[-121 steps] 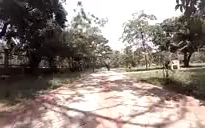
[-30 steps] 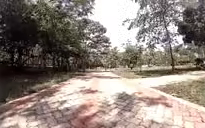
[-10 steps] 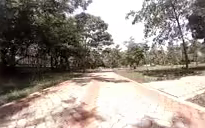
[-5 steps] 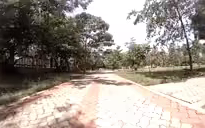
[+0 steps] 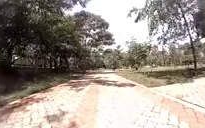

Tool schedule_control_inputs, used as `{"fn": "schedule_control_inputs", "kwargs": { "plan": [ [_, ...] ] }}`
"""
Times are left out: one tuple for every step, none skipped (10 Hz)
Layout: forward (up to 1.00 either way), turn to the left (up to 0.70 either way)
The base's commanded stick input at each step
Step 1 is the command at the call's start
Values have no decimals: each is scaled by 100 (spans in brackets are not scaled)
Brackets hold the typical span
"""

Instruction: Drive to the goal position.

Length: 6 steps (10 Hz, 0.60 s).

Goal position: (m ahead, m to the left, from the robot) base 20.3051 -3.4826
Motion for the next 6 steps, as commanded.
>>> {"fn": "schedule_control_inputs", "kwargs": {
  "plan": [
    [70, 0],
    [70, 0],
    [70, 0],
    [70, 0],
    [70, 0],
    [70, 0]
  ]
}}
